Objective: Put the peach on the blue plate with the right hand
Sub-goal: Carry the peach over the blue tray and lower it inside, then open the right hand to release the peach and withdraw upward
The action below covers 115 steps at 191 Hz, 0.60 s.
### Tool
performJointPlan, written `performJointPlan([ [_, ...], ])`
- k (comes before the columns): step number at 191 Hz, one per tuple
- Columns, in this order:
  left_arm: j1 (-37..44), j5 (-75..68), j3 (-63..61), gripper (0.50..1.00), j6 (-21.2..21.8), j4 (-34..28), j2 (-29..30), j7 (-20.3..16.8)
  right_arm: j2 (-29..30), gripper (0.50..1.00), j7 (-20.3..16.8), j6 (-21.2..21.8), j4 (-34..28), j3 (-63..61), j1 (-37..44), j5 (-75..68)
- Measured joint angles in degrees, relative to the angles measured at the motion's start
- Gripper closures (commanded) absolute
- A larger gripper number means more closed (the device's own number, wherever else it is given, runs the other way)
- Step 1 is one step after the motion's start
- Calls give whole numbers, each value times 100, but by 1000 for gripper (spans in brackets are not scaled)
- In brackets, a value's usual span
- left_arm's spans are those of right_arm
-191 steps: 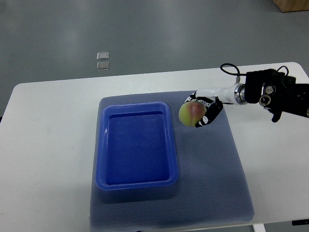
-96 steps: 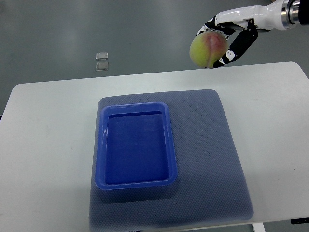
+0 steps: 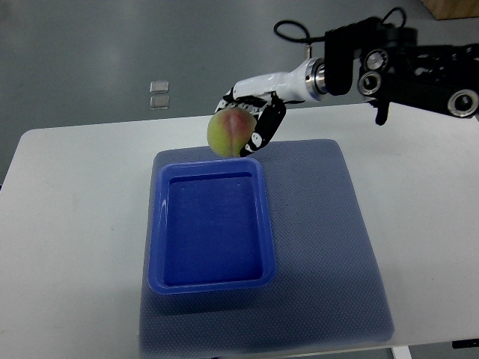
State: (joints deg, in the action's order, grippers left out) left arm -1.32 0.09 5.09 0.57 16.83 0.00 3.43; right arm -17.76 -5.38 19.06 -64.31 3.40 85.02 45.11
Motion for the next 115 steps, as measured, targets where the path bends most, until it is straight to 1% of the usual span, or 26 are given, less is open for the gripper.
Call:
performJointPlan([
  [38,-1,0,1,500,3,-4,0,-1,1058,965,3,-30,597,30,-627,104],
  [66,-1,0,1,500,4,-23,0,0,1604,955,11,-27,921,30,-910,261],
  [82,2,0,1,500,5,-31,0,1,1740,946,12,-24,1054,38,-1053,384],
  [111,0,0,1,500,5,-32,0,0,1772,936,12,-24,1242,48,-1301,637],
  [112,0,0,1,500,5,-32,0,0,1772,928,13,-24,1247,48,-1309,646],
  [115,0,0,1,500,5,-32,0,0,1773,926,13,-24,1261,48,-1330,674],
])
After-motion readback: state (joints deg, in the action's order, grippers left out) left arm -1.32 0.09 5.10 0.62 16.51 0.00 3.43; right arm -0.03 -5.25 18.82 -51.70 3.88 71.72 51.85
